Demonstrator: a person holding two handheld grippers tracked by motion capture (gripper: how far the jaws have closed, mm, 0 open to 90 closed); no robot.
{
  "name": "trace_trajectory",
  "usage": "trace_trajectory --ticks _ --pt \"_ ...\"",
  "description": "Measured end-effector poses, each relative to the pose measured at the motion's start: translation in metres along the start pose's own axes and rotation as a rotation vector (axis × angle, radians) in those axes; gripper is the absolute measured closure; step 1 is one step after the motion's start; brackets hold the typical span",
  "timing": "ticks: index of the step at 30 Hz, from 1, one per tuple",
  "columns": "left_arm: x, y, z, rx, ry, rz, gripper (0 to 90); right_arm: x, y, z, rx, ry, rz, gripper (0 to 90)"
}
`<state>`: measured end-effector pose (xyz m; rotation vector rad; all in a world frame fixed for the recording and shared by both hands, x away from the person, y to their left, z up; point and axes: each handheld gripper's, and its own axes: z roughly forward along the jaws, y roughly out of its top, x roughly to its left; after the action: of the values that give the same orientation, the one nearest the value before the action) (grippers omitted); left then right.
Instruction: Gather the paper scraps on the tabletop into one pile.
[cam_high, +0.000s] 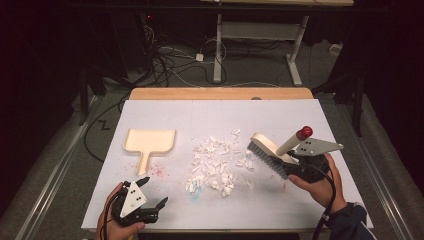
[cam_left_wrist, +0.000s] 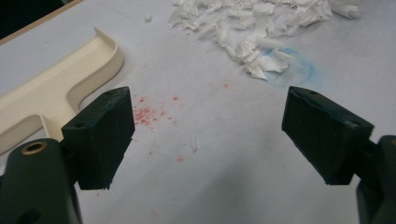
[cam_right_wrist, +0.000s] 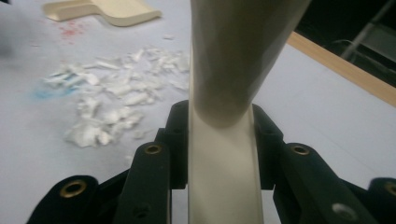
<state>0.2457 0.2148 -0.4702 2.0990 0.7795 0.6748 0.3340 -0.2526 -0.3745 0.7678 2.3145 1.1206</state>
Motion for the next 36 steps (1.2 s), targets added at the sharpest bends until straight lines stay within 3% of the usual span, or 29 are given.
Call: trace_trajectory --ticks 3,9,16,19,23,26,30,36 --pt "-0.001 -0.001 0.0 0.004 -0.001 -0.022 16.2 -0.009 -0.002 0.005 0.022 -0.049 -0.003 67.9" --pt "0.0 -0.001 0.001 0.012 0.0 -0.023 16.2 -0.03 0.001 0.033 0.072 -0.095 0.006 68.0" --pt "-0.001 0.0 0.001 0.014 0.006 0.007 16.1 -0.043 0.021 0.086 0.169 -0.197 -0.067 68.0" --pt "-0.001 0.0 0.002 0.017 0.004 0.01 16.2 -0.045 0.028 0.111 0.214 -0.258 -0.123 68.0" --pt "0.0 0.0 0.003 0.02 0.0 0.011 16.2 -0.046 0.035 0.14 0.247 -0.29 -0.154 68.0" --pt "0.001 -0.001 0.004 0.023 -0.006 0.008 16.2 -0.042 0.038 0.157 0.254 -0.295 -0.192 68.0" --pt "0.001 -0.001 0.005 0.026 -0.009 0.01 16.2 -0.029 0.04 0.17 0.267 -0.268 -0.236 68.0" --pt "0.001 -0.001 0.004 0.027 -0.01 0.012 16.2 -0.002 0.037 0.164 0.217 -0.159 -0.287 67.9"
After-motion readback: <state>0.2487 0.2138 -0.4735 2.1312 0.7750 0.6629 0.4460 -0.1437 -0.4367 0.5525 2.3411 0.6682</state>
